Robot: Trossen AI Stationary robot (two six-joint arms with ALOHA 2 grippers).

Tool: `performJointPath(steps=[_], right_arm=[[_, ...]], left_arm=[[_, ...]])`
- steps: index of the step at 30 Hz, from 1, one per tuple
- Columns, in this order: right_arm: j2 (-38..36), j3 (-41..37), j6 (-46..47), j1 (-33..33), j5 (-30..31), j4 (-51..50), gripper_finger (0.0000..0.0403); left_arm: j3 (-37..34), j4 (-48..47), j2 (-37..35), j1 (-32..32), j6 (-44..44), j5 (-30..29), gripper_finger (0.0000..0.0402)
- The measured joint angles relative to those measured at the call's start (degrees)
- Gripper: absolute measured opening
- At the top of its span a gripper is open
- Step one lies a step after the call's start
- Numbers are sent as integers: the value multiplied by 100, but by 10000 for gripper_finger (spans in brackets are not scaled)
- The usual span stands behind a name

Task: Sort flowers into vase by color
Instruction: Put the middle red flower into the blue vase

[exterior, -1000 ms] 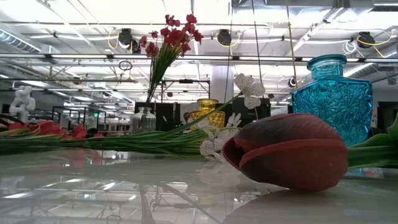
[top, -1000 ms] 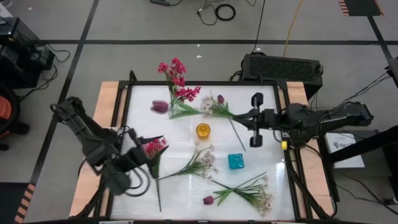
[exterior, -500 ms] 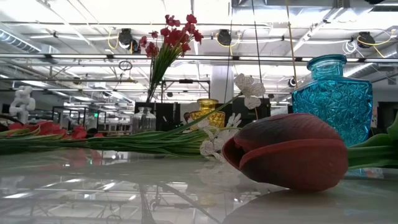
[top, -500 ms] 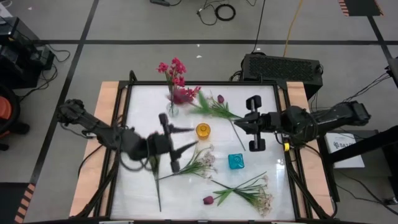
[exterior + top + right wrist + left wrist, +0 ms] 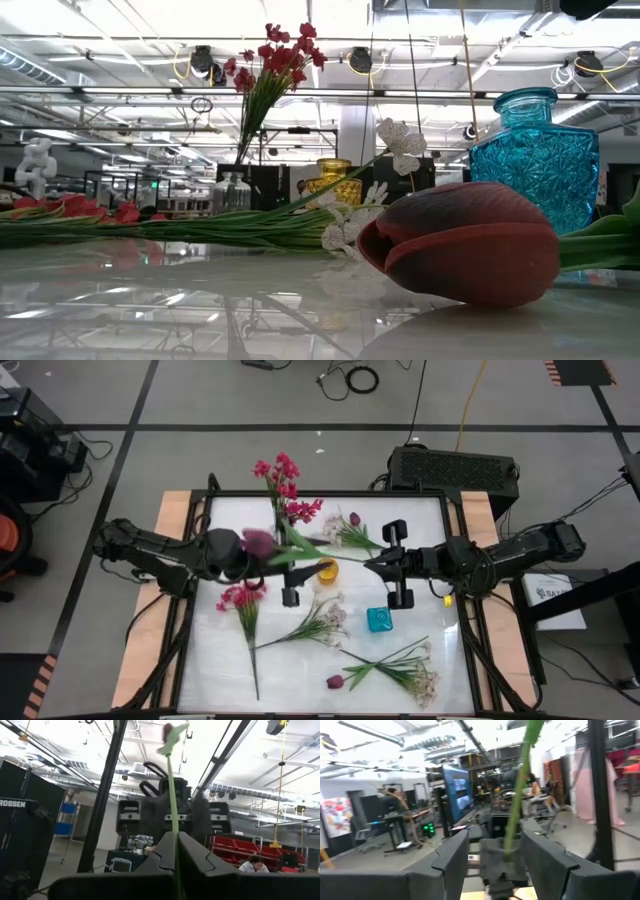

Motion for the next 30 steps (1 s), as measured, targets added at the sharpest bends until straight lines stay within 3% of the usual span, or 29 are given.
performJointPath(steps=[7, 20, 24, 30], right_arm=[[236, 4, 20, -87, 4, 141, 0], [403, 4, 221, -254, 11, 189, 0], [403, 4, 219, -254, 11, 187, 0], [403, 5, 212, -254, 11, 176, 0]], left_arm=[[2, 185, 4, 136, -89, 672, 189], [4, 237, 6, 133, -46, 570, 183], [4, 235, 6, 133, -42, 366, 144], [4, 227, 6, 133, 46, 366, 54]])
